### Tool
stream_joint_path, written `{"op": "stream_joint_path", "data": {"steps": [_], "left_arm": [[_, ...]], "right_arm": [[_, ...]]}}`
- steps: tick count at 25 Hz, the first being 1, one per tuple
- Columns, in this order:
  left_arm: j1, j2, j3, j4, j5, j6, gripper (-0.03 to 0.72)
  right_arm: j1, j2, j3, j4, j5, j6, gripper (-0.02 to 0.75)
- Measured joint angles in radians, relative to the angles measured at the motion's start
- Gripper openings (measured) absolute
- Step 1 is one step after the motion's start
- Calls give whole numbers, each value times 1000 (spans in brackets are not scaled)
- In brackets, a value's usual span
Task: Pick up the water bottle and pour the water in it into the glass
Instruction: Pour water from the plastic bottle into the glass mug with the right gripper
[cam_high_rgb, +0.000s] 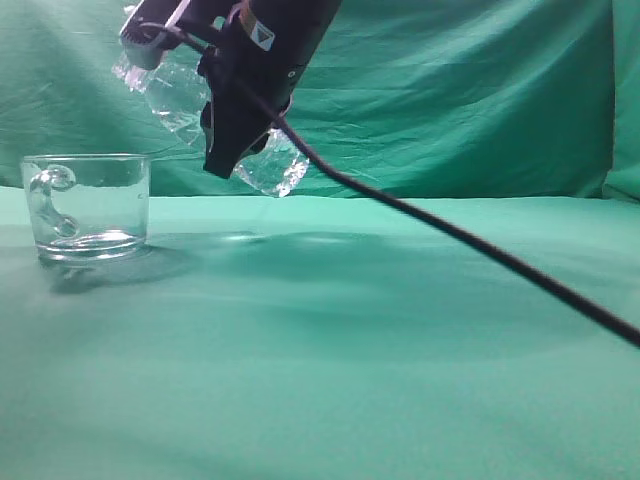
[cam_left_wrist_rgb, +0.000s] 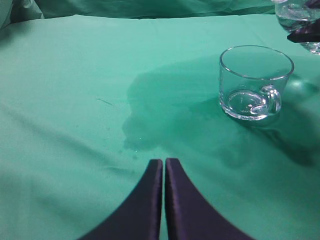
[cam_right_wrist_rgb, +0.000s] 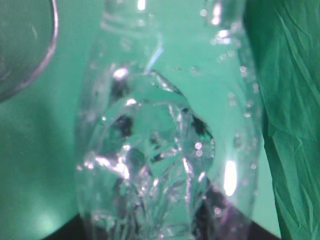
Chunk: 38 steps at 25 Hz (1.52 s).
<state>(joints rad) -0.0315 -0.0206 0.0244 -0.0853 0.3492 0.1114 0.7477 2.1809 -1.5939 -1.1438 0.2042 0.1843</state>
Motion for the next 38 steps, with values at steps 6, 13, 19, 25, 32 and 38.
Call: {"op": "stream_joint_path", "data": {"steps": [6, 13, 19, 25, 32, 38], "left_arm": [[0, 0, 0, 0, 0, 0, 0], [0, 0, 0, 0, 0, 0, 0], [0, 0, 0, 0, 0, 0, 0], [0, 0, 0, 0, 0, 0, 0], [0, 0, 0, 0, 0, 0, 0], [0, 0, 0, 0, 0, 0, 0]], "right_arm": [[7, 30, -14, -107, 25, -1, 267], [7, 34, -22, -250, 46, 9, 267], [7, 34, -22, -349, 49, 15, 267], [7, 34, -22, -449, 53, 15, 267], [7, 34, -22, -552, 65, 15, 267], [10, 34, -22, -579, 88, 15, 267]]}}
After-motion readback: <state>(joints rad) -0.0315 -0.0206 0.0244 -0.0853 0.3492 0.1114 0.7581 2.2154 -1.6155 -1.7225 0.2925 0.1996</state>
